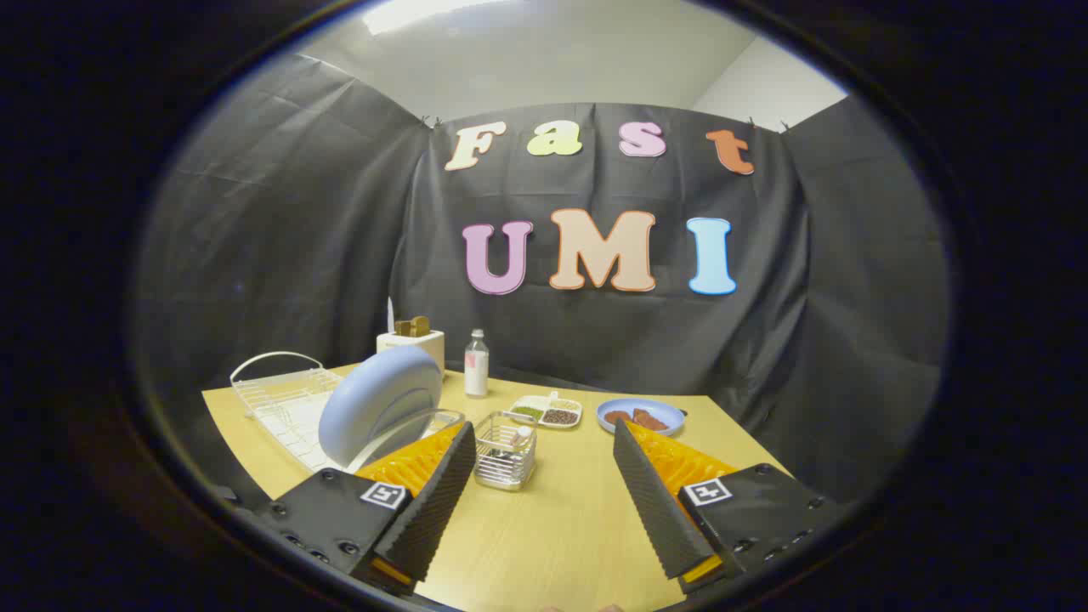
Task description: Take the plate from the dish rack, then take the spoon from the basket and place it into the plate.
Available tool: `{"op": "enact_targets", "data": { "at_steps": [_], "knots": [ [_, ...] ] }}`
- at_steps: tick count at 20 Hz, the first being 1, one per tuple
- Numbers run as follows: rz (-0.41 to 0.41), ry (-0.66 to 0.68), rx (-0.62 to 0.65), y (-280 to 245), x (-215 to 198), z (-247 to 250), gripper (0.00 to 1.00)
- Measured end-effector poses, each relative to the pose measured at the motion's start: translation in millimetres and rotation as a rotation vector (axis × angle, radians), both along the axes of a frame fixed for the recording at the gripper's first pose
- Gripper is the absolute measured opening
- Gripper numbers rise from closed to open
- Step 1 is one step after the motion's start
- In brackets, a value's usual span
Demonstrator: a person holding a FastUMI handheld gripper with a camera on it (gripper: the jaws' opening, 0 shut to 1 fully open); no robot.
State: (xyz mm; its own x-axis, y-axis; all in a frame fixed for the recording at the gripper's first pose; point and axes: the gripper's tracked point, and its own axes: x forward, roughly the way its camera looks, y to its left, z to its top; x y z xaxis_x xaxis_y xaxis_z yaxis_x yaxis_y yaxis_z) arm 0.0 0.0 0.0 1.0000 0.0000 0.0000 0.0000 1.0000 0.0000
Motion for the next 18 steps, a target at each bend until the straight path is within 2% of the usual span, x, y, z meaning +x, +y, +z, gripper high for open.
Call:
{"op": "enact_targets", "data": {
  "at_steps": [18],
  "knots": [
    [0.003,0.005,0.007,0.2,-1.1,-0.6,1.00]
  ]
}}
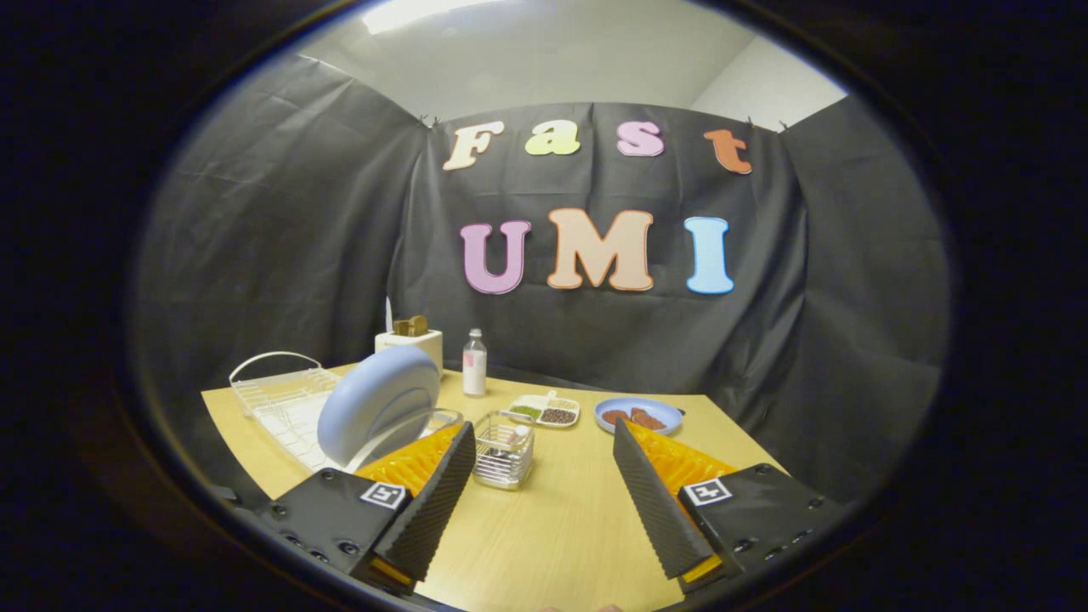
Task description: Take the plate from the dish rack, then take the spoon from the basket and place it into the plate.
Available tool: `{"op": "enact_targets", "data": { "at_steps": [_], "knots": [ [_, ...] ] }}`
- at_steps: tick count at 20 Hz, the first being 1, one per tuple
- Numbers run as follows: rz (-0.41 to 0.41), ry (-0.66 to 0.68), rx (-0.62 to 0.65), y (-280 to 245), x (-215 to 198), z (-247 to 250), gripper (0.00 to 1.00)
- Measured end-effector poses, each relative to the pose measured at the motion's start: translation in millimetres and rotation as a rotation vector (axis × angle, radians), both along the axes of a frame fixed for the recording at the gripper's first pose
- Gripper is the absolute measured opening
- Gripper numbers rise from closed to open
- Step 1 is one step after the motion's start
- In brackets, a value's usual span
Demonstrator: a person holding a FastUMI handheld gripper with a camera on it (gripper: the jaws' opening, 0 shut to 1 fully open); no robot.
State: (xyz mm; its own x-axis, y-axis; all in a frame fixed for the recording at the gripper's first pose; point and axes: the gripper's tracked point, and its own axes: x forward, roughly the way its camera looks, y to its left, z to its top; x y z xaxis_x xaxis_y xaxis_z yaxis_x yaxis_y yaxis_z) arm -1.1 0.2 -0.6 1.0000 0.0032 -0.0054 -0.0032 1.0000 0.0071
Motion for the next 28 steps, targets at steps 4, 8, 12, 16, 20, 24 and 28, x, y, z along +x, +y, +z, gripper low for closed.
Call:
{"op": "enact_targets", "data": {
  "at_steps": [4,8,12,16,20,24,28],
  "knots": [
    [-0.004,-0.011,0.019,-5,-3,4,1.00],
    [-0.016,-0.018,0.030,-11,-5,6,1.00],
    [-0.022,-0.007,0.031,-12,-4,2,1.00],
    [-0.017,0.006,0.029,-7,0,-2,1.00],
    [0.001,0.000,0.024,5,2,1,1.00],
    [0.044,0.007,0.017,27,8,5,1.00],
    [0.063,0.025,0.005,53,28,27,1.00]
  ]
}}
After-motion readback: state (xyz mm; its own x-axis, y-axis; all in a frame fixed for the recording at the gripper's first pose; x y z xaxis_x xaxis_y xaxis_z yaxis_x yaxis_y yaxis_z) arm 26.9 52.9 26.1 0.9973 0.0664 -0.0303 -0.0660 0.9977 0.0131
